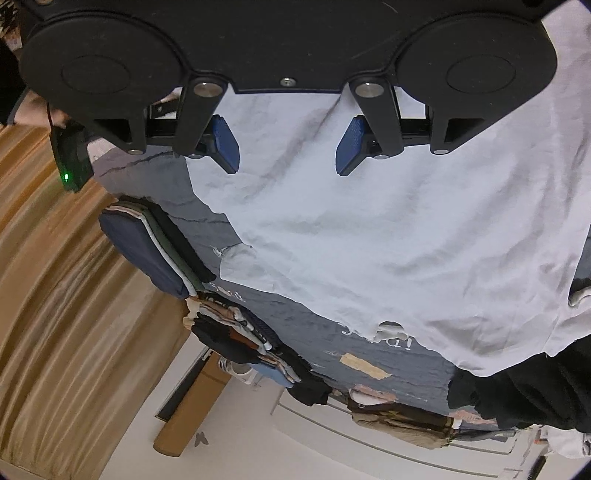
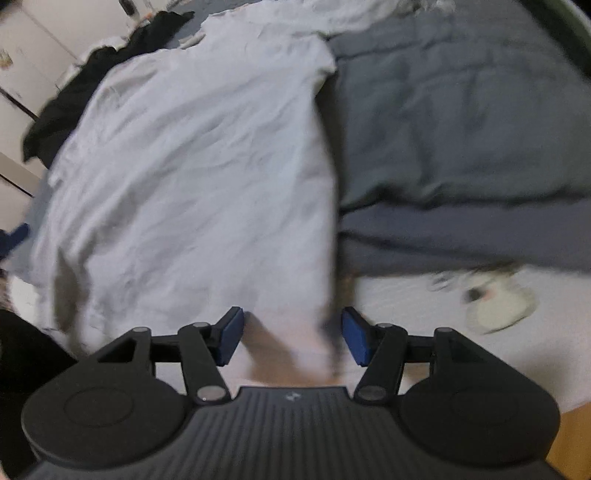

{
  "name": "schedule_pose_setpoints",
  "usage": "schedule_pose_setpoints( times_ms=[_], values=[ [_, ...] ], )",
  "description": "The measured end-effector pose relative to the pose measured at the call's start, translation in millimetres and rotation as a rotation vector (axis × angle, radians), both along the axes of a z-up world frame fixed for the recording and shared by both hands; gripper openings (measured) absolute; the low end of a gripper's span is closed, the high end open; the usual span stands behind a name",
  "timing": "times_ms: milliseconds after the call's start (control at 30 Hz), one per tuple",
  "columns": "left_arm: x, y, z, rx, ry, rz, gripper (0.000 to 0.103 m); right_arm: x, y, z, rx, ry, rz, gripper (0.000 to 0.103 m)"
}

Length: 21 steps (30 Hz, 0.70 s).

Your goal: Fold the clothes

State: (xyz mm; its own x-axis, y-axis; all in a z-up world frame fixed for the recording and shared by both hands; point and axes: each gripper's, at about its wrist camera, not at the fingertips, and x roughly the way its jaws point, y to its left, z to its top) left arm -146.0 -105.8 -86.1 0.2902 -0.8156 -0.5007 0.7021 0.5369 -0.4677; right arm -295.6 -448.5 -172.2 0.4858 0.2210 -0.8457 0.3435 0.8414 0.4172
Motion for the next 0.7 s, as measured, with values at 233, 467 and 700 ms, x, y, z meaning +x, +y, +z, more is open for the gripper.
schedule_pose_setpoints(
  times_ms=[233,467,700],
  values=[
    [10.4,7.0,3.0,-0.023,0.016,0.047,0.057,-31.8,-18.5,47.8,0.108,-0.111,-0.084,0.002],
    [24.5,16.5,7.5,-0.036,0.032,0.11,0.057,-51.5,-43.2,87.9,0.066,-0.087,-0.115,0.002],
    [21.5,20.8,9.9,0.002,-0.013,0.13,0.061,-25.6,-34.5,51.0,-0.192,0.176,-0.08,0.007]
  ],
)
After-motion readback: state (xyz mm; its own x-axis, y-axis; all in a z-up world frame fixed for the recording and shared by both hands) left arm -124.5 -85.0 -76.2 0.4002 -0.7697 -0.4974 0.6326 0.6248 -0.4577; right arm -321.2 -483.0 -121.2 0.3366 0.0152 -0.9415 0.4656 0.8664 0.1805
